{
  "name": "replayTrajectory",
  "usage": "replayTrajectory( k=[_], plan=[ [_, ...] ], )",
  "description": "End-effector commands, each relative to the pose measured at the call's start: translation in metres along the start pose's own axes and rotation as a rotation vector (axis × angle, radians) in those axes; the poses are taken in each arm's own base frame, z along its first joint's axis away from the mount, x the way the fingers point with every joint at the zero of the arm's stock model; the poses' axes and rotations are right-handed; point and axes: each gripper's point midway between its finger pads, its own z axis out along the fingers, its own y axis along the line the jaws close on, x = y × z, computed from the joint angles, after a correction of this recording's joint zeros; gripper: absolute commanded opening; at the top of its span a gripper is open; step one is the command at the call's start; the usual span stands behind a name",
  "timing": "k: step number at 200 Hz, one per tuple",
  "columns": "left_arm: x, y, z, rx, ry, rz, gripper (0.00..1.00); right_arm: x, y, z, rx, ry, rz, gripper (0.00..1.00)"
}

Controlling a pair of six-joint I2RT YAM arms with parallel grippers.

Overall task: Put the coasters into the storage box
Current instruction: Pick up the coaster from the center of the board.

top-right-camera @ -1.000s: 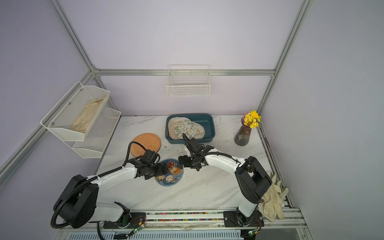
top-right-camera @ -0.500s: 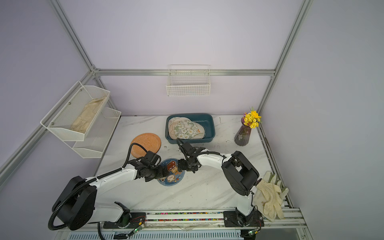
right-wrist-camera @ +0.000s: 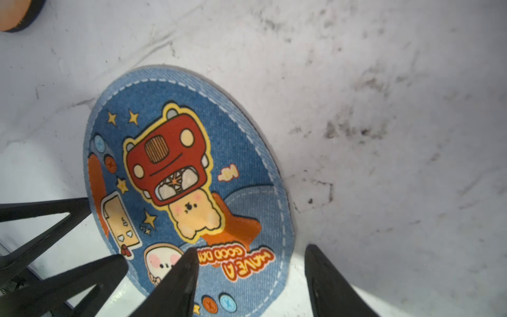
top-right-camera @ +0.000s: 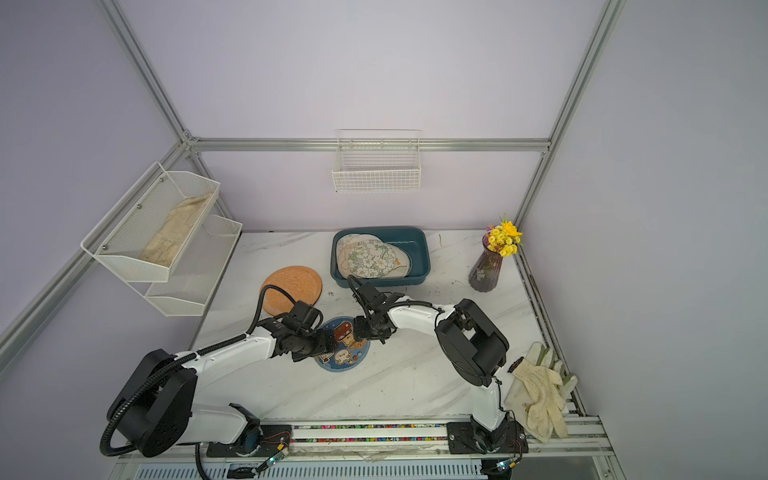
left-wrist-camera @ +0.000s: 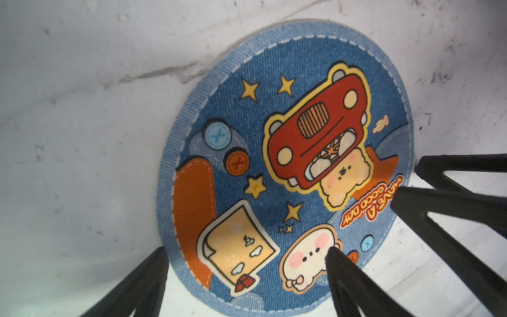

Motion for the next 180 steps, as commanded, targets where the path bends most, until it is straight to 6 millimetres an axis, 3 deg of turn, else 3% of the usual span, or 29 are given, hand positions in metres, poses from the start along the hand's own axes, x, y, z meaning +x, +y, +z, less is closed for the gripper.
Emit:
replayTrajectory(
  k=[1, 80, 101, 155, 180],
  plan=[
    [0.029, 0.014, 0.018, -0.038, 0.124, -0.009, 0.89, 0.018, -0.010, 0.018, 0.046, 0.069, 0.004, 0.61],
    [0.028, 0.013, 0.018, -0.038, 0.124, -0.013, 0.88, 0.020, -0.007, 0.026, 0.033, 0.095, -0.003, 0.53],
    [0.027, 0.013, 0.018, -0.039, 0.122, -0.015, 0.88, 0.019, -0.006, 0.026, 0.032, 0.091, -0.004, 0.43],
    [0.023, 0.010, 0.014, -0.033, 0.109, -0.018, 0.90, 0.011, 0.003, 0.013, 0.020, 0.066, -0.029, 0.03],
    [0.016, 0.009, 0.004, -0.042, 0.080, -0.033, 0.97, 0.004, 0.012, -0.005, 0.003, 0.040, -0.027, 0.00]
  ],
)
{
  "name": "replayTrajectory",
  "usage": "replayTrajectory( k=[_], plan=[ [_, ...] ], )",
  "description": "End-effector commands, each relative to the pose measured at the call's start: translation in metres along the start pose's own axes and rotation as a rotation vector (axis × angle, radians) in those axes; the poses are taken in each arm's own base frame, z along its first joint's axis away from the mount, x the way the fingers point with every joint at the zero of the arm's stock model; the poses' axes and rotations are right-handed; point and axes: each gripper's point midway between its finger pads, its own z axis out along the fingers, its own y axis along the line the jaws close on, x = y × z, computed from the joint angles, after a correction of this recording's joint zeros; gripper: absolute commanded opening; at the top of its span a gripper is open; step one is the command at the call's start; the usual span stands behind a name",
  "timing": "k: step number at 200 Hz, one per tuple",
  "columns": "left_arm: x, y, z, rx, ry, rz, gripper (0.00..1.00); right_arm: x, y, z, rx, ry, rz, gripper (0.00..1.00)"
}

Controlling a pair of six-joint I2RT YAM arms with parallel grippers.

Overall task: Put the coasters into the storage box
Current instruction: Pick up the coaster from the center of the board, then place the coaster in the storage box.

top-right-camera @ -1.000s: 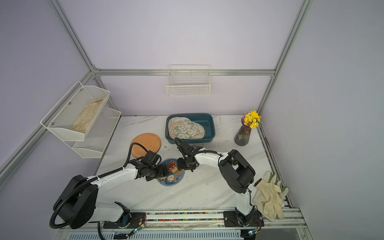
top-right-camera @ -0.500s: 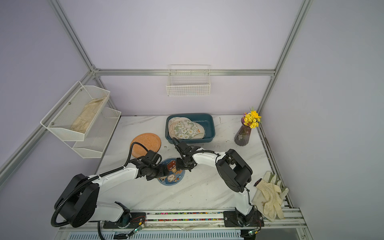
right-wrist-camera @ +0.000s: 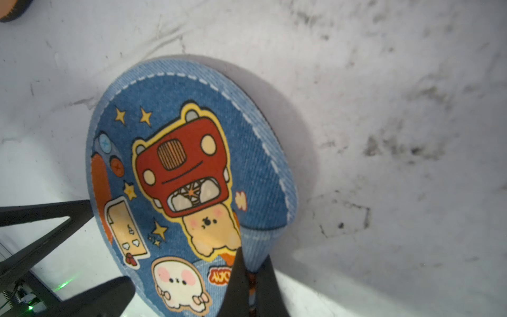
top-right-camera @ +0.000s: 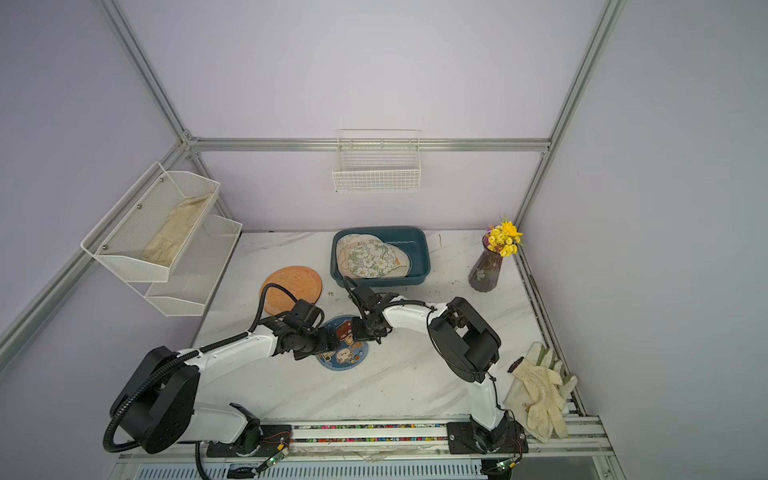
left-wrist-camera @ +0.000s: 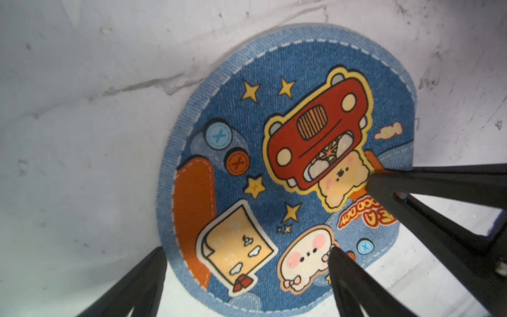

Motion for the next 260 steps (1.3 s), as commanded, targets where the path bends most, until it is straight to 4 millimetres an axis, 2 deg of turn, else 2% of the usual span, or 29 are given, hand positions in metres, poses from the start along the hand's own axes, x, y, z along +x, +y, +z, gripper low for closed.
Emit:
replayTrajectory(
  k=[1, 7, 10, 36, 72, 109, 143, 182, 234, 260],
  plan=[
    [0.020, 0.015, 0.004, -0.063, 0.086, -0.036, 0.97, 0.004, 0.005, -0.017, 0.012, 0.015, -0.004, 0.00],
    [0.020, 0.017, 0.002, -0.074, 0.086, -0.041, 0.99, 0.003, 0.009, -0.022, 0.004, 0.007, -0.005, 0.00],
    [0.015, 0.013, -0.005, -0.056, 0.062, -0.039, 1.00, 0.002, 0.010, -0.025, 0.000, 0.003, -0.006, 0.00],
    [0.006, 0.011, -0.019, -0.054, 0.025, -0.045, 1.00, -0.008, 0.027, -0.053, -0.037, -0.031, -0.015, 0.00],
    [-0.003, 0.010, -0.034, -0.022, -0.015, -0.065, 1.00, -0.032, 0.049, -0.097, -0.085, -0.106, -0.028, 0.00],
    [-0.011, 0.010, -0.045, 0.003, -0.045, -0.082, 1.00, -0.072, 0.060, -0.138, -0.114, -0.203, -0.039, 0.00],
    [-0.015, 0.008, -0.048, 0.019, -0.049, -0.076, 1.00, -0.116, 0.054, -0.161, -0.133, -0.272, -0.040, 0.00],
    [-0.020, 0.006, -0.050, 0.031, -0.057, -0.070, 1.00, -0.168, 0.045, -0.171, -0.154, -0.327, -0.059, 0.00],
    [-0.027, 0.008, -0.052, 0.030, -0.072, -0.078, 1.00, -0.232, 0.033, -0.154, -0.193, -0.376, -0.071, 0.00],
    [-0.027, 0.009, -0.053, 0.029, -0.075, -0.085, 1.00, -0.256, 0.012, -0.139, -0.185, -0.389, -0.045, 0.00]
  ],
)
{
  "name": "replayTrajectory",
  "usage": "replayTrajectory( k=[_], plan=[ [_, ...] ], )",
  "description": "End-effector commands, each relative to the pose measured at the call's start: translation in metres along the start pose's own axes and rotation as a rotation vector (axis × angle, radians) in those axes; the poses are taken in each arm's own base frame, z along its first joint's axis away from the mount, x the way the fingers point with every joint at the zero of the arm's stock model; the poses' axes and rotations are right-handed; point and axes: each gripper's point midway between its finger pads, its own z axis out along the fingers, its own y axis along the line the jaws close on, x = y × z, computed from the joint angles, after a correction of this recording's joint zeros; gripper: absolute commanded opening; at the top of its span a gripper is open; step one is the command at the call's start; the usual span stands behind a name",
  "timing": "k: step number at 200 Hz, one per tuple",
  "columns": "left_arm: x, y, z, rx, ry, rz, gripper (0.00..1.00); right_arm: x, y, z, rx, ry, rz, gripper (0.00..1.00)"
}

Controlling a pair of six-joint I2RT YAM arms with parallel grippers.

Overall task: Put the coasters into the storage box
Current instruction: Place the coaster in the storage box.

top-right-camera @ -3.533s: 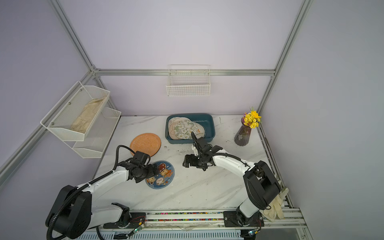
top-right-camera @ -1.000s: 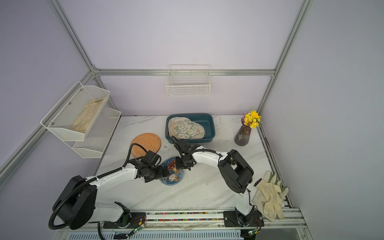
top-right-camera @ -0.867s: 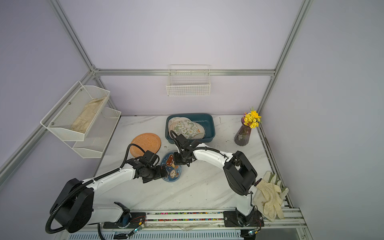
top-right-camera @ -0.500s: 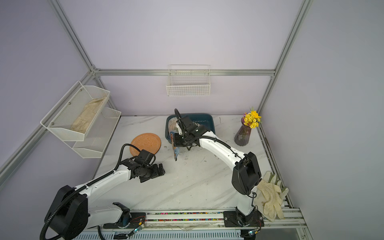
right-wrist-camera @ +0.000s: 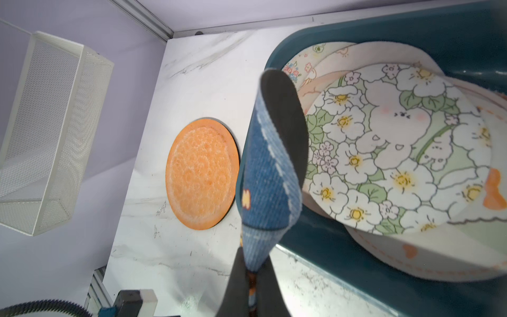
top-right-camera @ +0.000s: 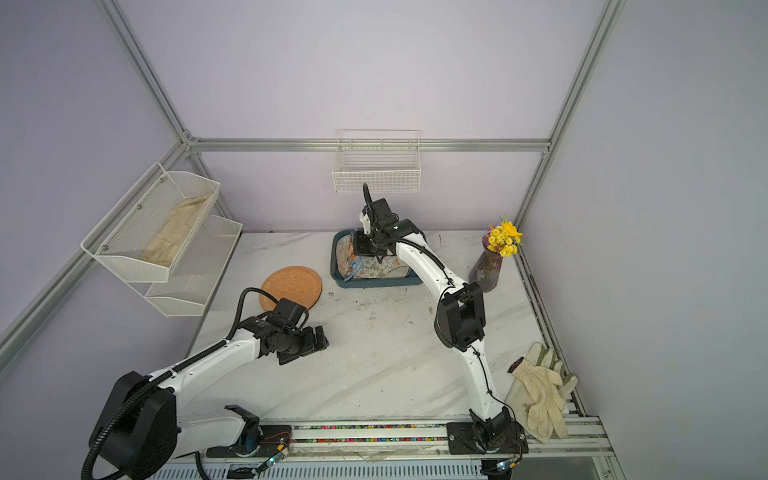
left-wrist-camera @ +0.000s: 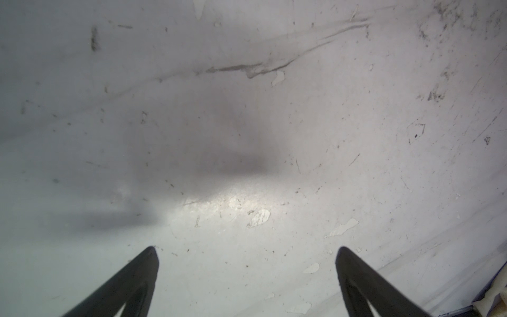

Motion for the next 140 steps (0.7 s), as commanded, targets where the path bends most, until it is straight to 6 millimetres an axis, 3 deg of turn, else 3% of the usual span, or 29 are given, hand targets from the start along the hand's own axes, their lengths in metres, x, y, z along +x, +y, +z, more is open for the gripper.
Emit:
replayTrajectory(
  k=[1, 51, 106, 140],
  plan=[
    [-0.024, -0.022, -0.020, 0.063, -0.071, 0.012, 1.00, -0.011, -0.013, 0.004, -0.009, -0.001, -0.006, 0.00],
    [-0.023, -0.019, -0.021, 0.055, -0.075, -0.001, 1.00, -0.008, -0.083, 0.021, 0.068, 0.037, 0.053, 0.00],
    [-0.025, -0.021, -0.021, 0.055, -0.076, -0.011, 1.00, -0.005, -0.154, 0.018, 0.204, 0.052, 0.095, 0.00],
    [-0.033, -0.023, -0.025, 0.046, -0.089, -0.008, 1.00, -0.003, -0.176, 0.007, 0.306, 0.052, 0.094, 0.32]
  ],
)
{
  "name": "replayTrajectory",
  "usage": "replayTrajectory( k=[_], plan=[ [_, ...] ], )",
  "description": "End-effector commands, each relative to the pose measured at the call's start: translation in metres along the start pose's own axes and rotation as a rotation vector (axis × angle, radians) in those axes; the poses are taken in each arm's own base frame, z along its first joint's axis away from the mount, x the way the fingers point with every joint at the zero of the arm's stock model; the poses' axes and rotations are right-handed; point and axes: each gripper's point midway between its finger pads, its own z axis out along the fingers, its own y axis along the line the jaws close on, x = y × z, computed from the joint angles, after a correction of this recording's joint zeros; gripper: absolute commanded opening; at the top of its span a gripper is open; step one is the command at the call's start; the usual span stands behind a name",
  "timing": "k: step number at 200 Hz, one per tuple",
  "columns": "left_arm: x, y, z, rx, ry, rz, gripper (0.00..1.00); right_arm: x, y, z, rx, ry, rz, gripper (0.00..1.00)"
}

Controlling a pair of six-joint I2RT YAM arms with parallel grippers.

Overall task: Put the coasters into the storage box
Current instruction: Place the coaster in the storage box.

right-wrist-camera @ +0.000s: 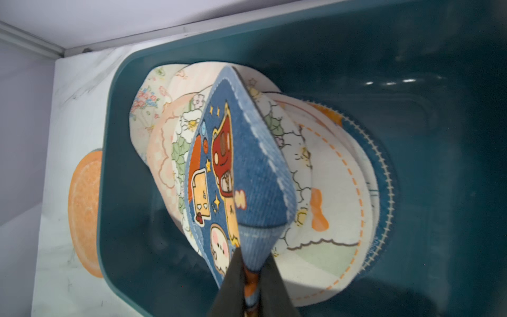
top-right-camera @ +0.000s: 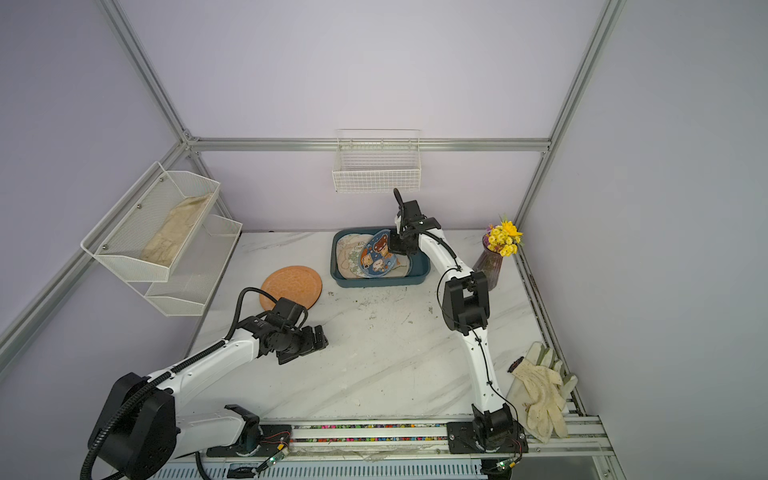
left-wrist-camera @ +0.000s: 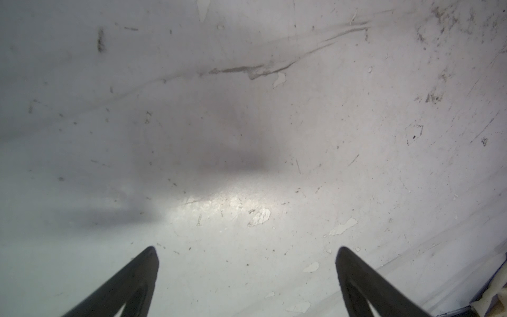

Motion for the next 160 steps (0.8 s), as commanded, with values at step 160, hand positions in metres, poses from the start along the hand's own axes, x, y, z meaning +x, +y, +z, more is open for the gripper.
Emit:
replayTrajectory(
  k=[160],
  plan=[
    [-0.187, -0.023, -0.038, -0.103, -0.239, 0.040, 0.89, 0.074, 0.024, -0.089, -0.032, 0.025, 0.012, 0.64]
  ],
)
